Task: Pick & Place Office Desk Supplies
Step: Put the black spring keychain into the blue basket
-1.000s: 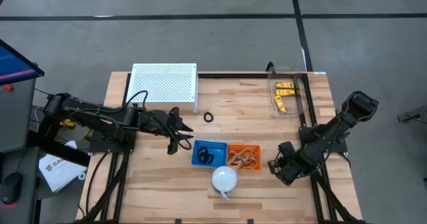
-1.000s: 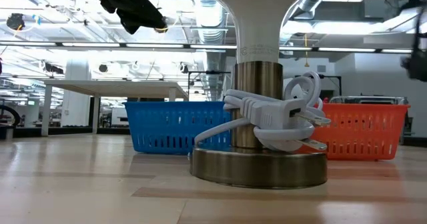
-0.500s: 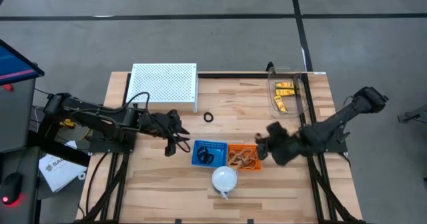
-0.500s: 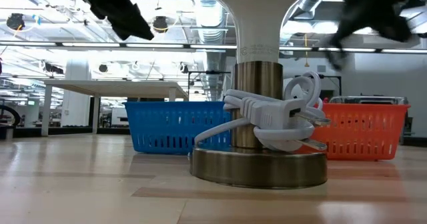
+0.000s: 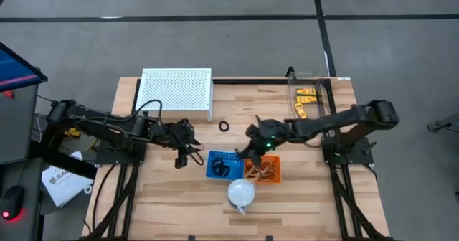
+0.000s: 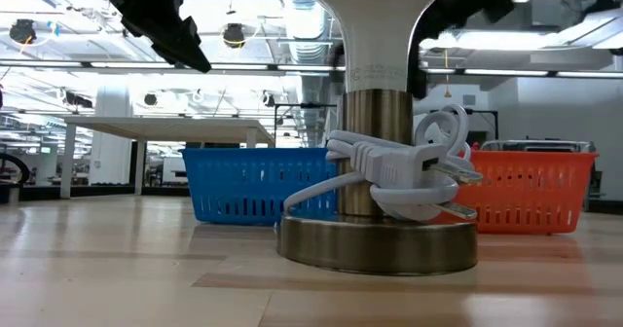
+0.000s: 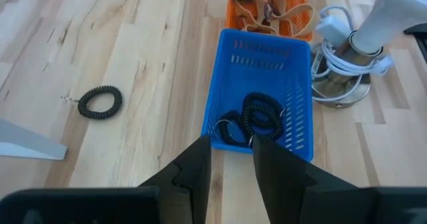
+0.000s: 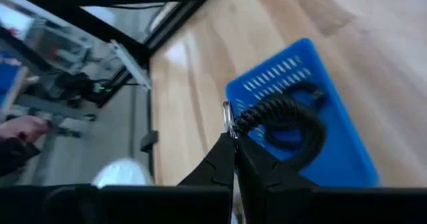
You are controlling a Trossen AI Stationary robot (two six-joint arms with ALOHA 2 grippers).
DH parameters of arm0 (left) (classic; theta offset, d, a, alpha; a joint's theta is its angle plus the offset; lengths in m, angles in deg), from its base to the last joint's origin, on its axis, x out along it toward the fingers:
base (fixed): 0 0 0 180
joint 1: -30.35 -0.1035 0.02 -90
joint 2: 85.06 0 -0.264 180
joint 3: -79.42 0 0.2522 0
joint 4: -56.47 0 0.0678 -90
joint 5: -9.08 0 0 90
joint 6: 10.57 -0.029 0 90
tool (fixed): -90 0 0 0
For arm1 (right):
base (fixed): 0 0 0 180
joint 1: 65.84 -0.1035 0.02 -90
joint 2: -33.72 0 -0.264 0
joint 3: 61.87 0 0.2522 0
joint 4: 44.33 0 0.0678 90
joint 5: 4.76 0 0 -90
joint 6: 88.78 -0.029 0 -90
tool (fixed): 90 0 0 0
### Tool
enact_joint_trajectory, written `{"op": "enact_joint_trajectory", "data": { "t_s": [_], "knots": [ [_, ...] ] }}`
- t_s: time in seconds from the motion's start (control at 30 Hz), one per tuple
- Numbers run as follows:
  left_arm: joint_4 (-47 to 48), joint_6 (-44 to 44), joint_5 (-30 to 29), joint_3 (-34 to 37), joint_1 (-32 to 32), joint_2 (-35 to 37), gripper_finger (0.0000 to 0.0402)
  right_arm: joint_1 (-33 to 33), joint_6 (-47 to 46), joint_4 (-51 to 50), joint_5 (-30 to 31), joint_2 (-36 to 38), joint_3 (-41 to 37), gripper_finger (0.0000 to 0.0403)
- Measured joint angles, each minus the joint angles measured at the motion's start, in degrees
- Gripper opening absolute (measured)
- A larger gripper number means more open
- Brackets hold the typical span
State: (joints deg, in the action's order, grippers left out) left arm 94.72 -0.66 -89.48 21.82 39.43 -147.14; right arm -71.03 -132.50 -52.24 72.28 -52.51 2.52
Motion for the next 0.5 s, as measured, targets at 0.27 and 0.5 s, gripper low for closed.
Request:
{"op": "enact_joint_trajectory", "data": {
  "t_s": [0.27, 0.5],
  "knots": [
    [0.18, 1.53, 0.02, 0.00, 0.04, 0.00, 0.0104, 0.82, -2.70, 6.55, -6.84, -8.27, 0.02, 0.0000],
    [0.17, 1.53, 0.02, 0.00, 0.02, 0.00, 0.0104, 1.23, -1.52, 7.76, -8.40, -9.50, 0.07, 0.0029]
  ]
}}
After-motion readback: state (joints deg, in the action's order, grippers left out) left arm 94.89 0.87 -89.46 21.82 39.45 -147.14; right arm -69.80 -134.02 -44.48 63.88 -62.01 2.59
